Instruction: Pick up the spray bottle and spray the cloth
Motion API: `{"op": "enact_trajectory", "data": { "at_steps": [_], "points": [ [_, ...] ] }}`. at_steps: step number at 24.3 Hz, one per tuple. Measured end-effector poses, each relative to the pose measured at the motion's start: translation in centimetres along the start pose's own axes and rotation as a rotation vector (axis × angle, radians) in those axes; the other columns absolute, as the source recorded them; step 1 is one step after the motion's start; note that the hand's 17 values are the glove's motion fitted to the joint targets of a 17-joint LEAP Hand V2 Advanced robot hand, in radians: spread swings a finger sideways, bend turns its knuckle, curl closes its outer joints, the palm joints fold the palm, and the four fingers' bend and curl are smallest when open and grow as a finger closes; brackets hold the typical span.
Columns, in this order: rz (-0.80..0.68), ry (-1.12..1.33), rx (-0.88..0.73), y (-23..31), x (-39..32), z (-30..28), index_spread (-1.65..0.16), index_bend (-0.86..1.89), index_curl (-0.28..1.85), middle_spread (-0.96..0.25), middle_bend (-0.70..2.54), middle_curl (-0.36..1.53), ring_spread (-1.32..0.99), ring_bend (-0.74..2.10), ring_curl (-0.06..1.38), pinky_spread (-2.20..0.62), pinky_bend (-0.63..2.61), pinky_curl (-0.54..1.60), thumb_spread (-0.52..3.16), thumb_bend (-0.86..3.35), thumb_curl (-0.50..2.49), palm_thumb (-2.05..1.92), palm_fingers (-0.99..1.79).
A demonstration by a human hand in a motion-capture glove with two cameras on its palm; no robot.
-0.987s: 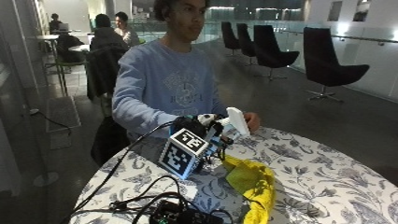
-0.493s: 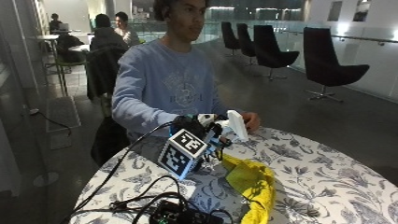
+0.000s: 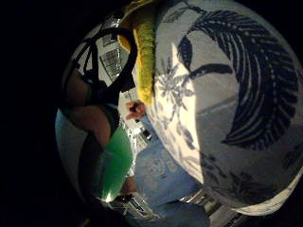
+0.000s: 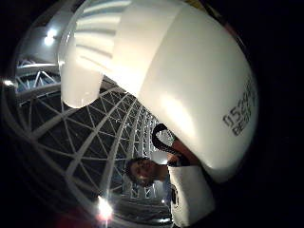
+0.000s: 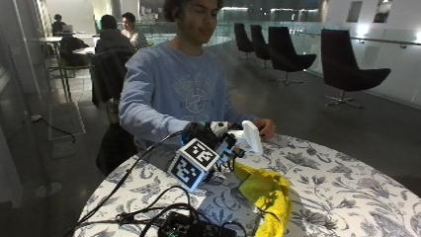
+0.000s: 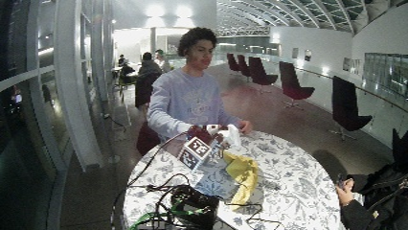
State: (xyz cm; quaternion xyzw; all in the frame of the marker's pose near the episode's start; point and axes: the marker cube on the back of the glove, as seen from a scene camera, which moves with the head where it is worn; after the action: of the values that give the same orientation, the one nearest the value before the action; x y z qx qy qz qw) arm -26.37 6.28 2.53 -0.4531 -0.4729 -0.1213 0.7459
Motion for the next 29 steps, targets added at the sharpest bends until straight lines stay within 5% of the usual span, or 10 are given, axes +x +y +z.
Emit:
{"op": "enact_trajectory", "data": {
  "at_steps": [22, 29],
  "points": [
    [0.018, -0.017, -0.016, -0.9, 0.1, 1.3, -0.20, 0.07, 0.18, 0.00, 0.32, 0.46, 0.00, 0.58, 0.41, 0.06, 0.38, 0.40, 0.91, -0.02, 0.59, 0.85, 1.06],
    [-0.145, 0.101, 0.044, -0.8, -2.5, 3.4, -0.20, 0.07, 0.18, 0.00, 0.33, 0.46, 0.00, 0.58, 0.42, 0.06, 0.39, 0.40, 0.92, -0.02, 0.59, 0.85, 1.06]
  ]
}}
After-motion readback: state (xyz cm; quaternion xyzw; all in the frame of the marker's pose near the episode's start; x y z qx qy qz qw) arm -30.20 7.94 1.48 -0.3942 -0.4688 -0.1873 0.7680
